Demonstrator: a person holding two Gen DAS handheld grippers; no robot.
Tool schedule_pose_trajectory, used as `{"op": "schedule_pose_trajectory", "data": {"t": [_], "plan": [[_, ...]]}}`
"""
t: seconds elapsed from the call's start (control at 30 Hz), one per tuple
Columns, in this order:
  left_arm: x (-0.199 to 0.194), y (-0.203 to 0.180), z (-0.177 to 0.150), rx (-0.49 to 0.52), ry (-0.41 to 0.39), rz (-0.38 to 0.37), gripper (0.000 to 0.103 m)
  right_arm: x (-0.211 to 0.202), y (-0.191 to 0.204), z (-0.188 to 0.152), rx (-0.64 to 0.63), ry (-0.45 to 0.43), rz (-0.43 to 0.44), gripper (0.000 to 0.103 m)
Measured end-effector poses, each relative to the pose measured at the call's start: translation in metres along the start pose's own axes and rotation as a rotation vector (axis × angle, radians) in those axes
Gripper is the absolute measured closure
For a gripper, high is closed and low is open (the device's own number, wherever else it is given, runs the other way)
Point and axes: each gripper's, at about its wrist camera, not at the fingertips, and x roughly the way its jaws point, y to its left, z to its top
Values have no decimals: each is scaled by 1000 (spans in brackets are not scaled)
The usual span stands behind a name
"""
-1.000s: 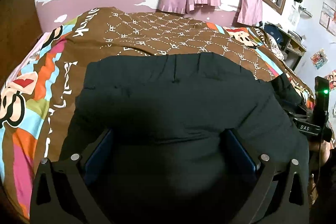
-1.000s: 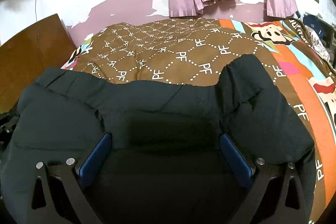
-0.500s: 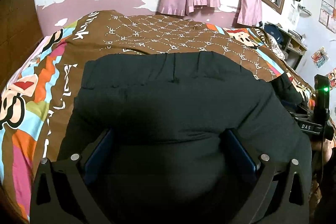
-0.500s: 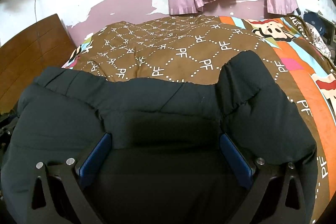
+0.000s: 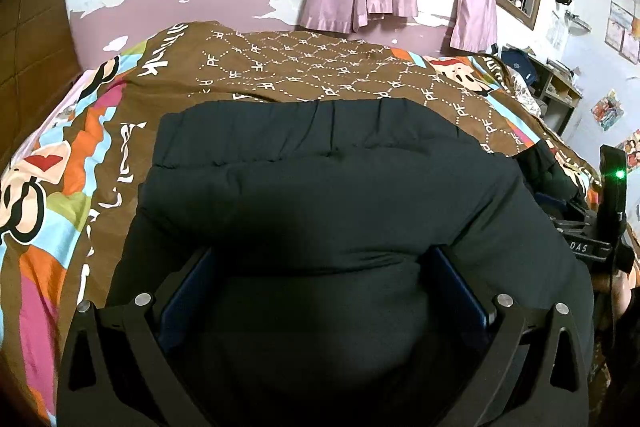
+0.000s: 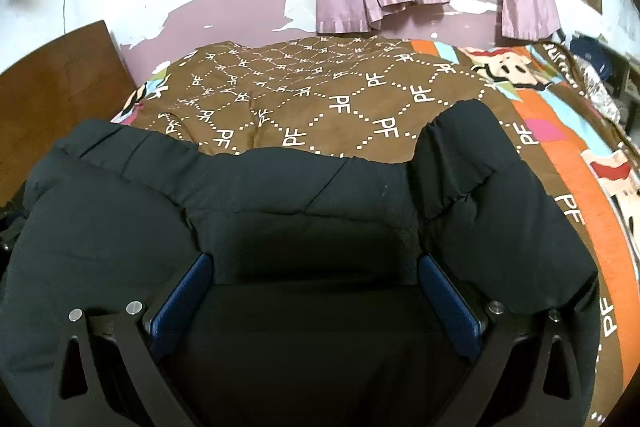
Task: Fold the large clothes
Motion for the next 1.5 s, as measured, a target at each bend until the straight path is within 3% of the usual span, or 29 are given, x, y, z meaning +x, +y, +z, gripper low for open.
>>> {"op": "schedule_pose_trajectory", "data": {"t": [0.3,0.4,0.5,0.63,0.73,0.9,1.0,1.1,1.23,1.4,1.5], "plan": [[-7,4,-2,-26,-19,-37,1,-17,0,-4,2,-21,-24,0],[-20,16,3,-67,-11,-71,1,-37,-7,-5,7,-7,33,0],[-39,27,7,-104,-41,-73,1,-65,-10,-4,-71,-42,8,0],[-64,62,16,-216,-94,-28,1,-89,-22,0,-116,-59,-18,0],[-68,99,19,-344,-48,29,1,-93,-41,2,-78,-51,-50,0],[-47,140,7,-478,87,-84,1,-74,-85,-3,134,46,-6,0],[-32,142,-1,-489,156,-107,1,-56,-104,-16,232,107,15,0],[-20,130,-8,-448,190,-177,1,-39,-112,-29,279,168,56,0],[-8,132,-20,-475,180,-233,1,-41,-117,-39,277,106,94,0],[21,163,-48,-675,175,-474,1,-48,-114,-50,267,31,85,0],[22,169,-50,-682,161,-489,1,-47,-114,-50,267,29,86,0]]}}
